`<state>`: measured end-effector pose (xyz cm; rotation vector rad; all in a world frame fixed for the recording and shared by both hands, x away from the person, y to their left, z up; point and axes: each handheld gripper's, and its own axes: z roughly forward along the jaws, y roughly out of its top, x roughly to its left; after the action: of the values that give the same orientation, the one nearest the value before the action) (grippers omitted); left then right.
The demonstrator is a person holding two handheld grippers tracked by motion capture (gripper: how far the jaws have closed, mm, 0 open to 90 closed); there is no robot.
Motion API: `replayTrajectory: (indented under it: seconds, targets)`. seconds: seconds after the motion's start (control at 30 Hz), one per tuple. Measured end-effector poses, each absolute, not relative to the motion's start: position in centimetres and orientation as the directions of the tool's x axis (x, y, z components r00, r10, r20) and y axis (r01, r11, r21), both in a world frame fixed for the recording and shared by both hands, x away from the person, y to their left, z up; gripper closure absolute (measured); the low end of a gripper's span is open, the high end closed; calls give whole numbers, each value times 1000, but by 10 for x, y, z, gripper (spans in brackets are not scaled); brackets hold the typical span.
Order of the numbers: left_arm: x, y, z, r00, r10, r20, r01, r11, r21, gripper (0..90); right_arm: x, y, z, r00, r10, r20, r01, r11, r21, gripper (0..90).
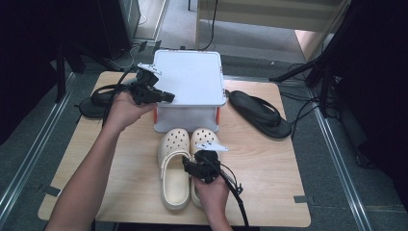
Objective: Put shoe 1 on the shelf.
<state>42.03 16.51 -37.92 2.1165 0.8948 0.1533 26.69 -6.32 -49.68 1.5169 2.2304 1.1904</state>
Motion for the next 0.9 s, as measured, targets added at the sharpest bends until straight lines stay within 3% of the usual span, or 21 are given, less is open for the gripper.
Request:
replayTrajectory:
  seconds: [0.3, 0.47, 0.9]
  targets:
    - [420, 165, -379, 744, 644, -179, 541, -422, 727, 900, 267, -69, -493, -433, 864, 258, 701, 143, 699, 650]
    - [420, 165, -380, 742, 643, -190, 546, -416, 728, 900, 272, -77, -490, -454, 843, 288, 715, 151, 683, 662]
    - [421, 167, -380, 742, 642, -195, 546, -409, 731, 900, 282, -75, -461, -571, 787, 234, 628, 235, 742, 663]
